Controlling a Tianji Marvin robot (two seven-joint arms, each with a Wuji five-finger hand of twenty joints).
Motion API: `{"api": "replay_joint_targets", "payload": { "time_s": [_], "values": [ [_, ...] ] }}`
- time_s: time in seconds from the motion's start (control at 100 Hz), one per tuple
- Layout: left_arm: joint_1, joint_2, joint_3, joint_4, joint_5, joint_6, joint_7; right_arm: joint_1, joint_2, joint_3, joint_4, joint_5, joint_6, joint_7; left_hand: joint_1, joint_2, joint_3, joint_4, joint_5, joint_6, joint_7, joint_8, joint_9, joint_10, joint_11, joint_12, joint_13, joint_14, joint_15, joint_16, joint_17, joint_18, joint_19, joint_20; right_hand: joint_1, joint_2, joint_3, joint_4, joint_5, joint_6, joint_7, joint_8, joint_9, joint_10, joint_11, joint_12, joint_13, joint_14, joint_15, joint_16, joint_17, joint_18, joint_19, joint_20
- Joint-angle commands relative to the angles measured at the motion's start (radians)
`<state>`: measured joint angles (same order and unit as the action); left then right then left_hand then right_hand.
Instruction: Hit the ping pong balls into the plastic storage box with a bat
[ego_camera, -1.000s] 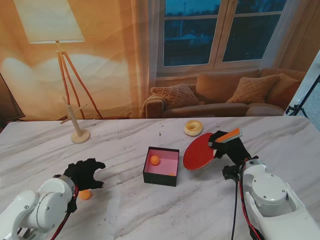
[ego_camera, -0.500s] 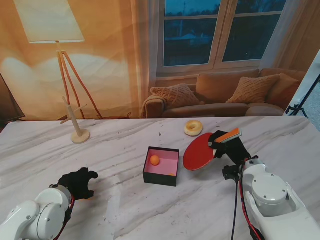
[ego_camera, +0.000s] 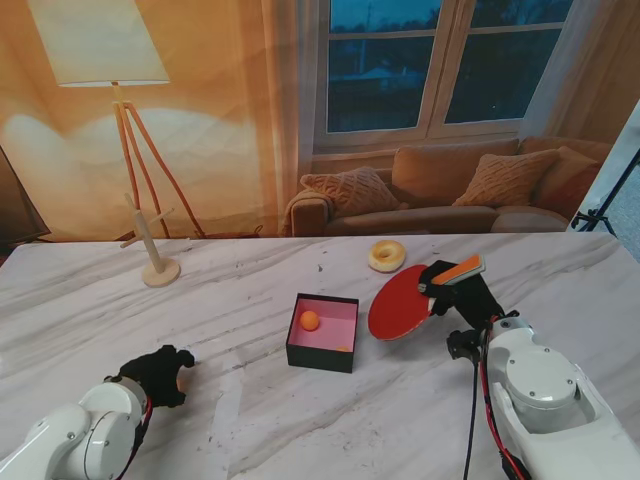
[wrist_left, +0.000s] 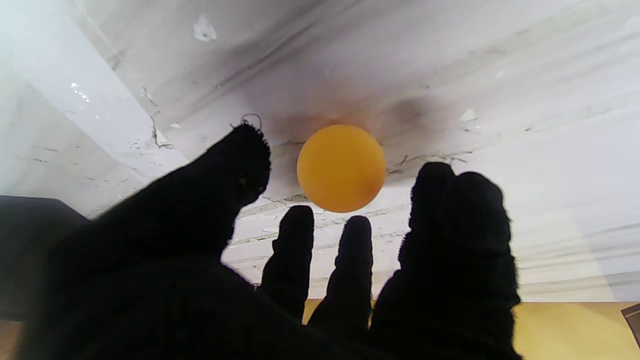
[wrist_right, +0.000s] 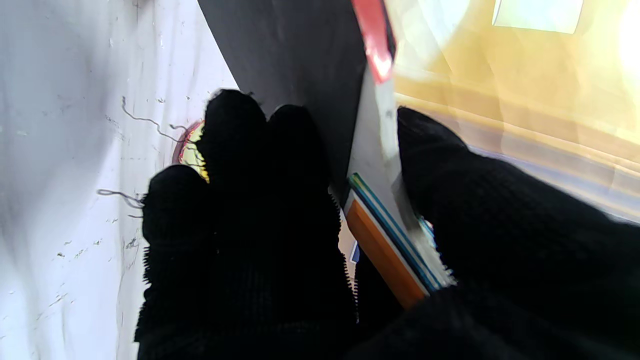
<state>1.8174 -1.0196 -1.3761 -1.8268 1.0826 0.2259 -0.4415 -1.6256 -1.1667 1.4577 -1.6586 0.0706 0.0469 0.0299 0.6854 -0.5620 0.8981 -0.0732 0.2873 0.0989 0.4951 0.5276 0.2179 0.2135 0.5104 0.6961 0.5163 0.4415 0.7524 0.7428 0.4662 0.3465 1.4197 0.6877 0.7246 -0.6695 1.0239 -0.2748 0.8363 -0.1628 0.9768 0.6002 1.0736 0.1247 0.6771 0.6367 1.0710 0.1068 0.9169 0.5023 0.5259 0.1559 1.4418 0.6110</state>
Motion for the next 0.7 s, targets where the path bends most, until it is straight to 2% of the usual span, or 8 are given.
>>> {"api": "replay_joint_targets", "payload": {
  "time_s": [0.0, 0.08, 0.2, 0.27, 0.48, 0.56, 0.66, 0.69],
  "values": [
    [0.002, -0.001, 0.004, 0.004, 0.004, -0.004, -0.024, 0.002, -0.001, 0.001, 0.0, 0.002, 0.005, 0.015, 0.026, -0.046, 0.055, -0.025, -0.023, -0.026, 0.031, 0.028, 0.02, -0.02, 0.02, 0.028, 0.04, 0.038, 0.027, 0.019, 0.026, -0.1, 0.044, 0.004, 0.102, 0.099, 0.091, 0.022, 0.123, -0.027, 0.076, 0.017, 0.004, -0.079, 0.01, 0.013, -0.028, -0.053, -0.004, -0.005, -0.001, -0.034, 0.0, 0.012],
    [-0.005, 0.0, 0.013, 0.012, 0.0, 0.003, -0.029, 0.0, -0.001, 0.002, -0.003, 0.002, 0.007, 0.017, 0.05, -0.051, 0.088, -0.022, -0.015, -0.035, 0.06, 0.042, 0.025, -0.024, 0.029, 0.036, 0.048, 0.038, 0.033, 0.023, 0.025, -0.1, 0.046, -0.001, 0.101, 0.098, 0.09, 0.022, 0.123, -0.027, 0.077, 0.017, 0.005, -0.079, 0.011, 0.014, -0.027, -0.054, -0.003, -0.005, -0.001, -0.034, 0.0, 0.012],
    [-0.014, 0.001, 0.024, 0.025, -0.001, 0.009, -0.034, -0.003, 0.0, 0.006, -0.005, -0.002, 0.007, 0.019, 0.084, -0.053, 0.129, -0.02, -0.007, -0.034, 0.148, 0.093, 0.031, -0.017, 0.055, 0.059, 0.083, -0.003, 0.062, 0.033, 0.052, -0.124, 0.059, -0.015, 0.101, 0.098, 0.091, 0.022, 0.123, -0.028, 0.077, 0.017, 0.005, -0.079, 0.011, 0.014, -0.027, -0.054, -0.003, -0.004, -0.001, -0.034, 0.0, 0.012],
    [-0.017, 0.001, 0.03, 0.034, 0.001, 0.012, -0.029, -0.003, 0.001, 0.007, -0.005, -0.003, 0.006, 0.019, 0.102, -0.051, 0.145, -0.021, 0.006, -0.03, 0.201, 0.128, 0.039, -0.011, 0.076, 0.075, 0.092, 0.005, 0.087, 0.047, 0.069, -0.141, 0.078, -0.02, 0.101, 0.099, 0.091, 0.022, 0.123, -0.028, 0.077, 0.017, 0.005, -0.08, 0.011, 0.014, -0.027, -0.053, -0.003, -0.004, -0.001, -0.033, 0.001, 0.012],
    [-0.023, -0.002, 0.045, 0.049, -0.006, 0.037, 0.004, -0.001, 0.002, 0.007, -0.003, -0.006, 0.006, 0.022, 0.163, -0.043, 0.182, -0.024, 0.102, -0.029, 0.331, 0.204, 0.111, -0.01, 0.16, 0.136, 0.171, -0.032, 0.189, 0.093, 0.139, -0.182, 0.14, -0.035, 0.101, 0.098, 0.091, 0.022, 0.122, -0.028, 0.077, 0.017, 0.005, -0.08, 0.011, 0.014, -0.026, -0.054, -0.002, -0.004, -0.001, -0.034, 0.001, 0.012],
    [-0.024, -0.004, 0.048, 0.052, -0.006, 0.044, 0.02, 0.0, 0.002, 0.006, -0.003, -0.006, 0.008, 0.023, 0.222, -0.085, 0.183, -0.082, 0.151, -0.032, 0.364, 0.213, 0.164, -0.019, 0.195, 0.165, 0.228, -0.027, 0.208, 0.125, 0.186, -0.206, 0.176, -0.052, 0.101, 0.098, 0.091, 0.022, 0.123, -0.028, 0.077, 0.016, 0.005, -0.078, 0.011, 0.014, -0.027, -0.053, -0.002, -0.004, -0.001, -0.034, 0.001, 0.012],
    [-0.025, -0.005, 0.05, 0.057, -0.007, 0.045, 0.032, 0.0, 0.002, 0.005, -0.003, -0.007, 0.012, 0.023, 0.253, -0.093, 0.182, -0.107, 0.2, -0.029, 0.393, 0.217, 0.227, -0.028, 0.227, 0.183, 0.263, -0.029, 0.209, 0.139, 0.212, -0.215, 0.192, -0.066, 0.101, 0.098, 0.091, 0.022, 0.123, -0.027, 0.077, 0.016, 0.005, -0.08, 0.012, 0.014, -0.026, -0.054, -0.002, -0.004, -0.001, -0.034, 0.001, 0.012],
    [-0.026, -0.005, 0.051, 0.058, -0.007, 0.047, 0.035, 0.0, 0.001, 0.005, -0.004, -0.006, 0.012, 0.022, 0.26, -0.094, 0.183, -0.112, 0.211, -0.025, 0.404, 0.208, 0.255, -0.024, 0.218, 0.273, 0.272, -0.027, 0.204, 0.148, 0.215, -0.214, 0.202, -0.087, 0.101, 0.098, 0.091, 0.022, 0.123, -0.026, 0.077, 0.016, 0.006, -0.079, 0.012, 0.014, -0.026, -0.053, -0.002, -0.004, -0.001, -0.034, 0.001, 0.012]
  ]
}}
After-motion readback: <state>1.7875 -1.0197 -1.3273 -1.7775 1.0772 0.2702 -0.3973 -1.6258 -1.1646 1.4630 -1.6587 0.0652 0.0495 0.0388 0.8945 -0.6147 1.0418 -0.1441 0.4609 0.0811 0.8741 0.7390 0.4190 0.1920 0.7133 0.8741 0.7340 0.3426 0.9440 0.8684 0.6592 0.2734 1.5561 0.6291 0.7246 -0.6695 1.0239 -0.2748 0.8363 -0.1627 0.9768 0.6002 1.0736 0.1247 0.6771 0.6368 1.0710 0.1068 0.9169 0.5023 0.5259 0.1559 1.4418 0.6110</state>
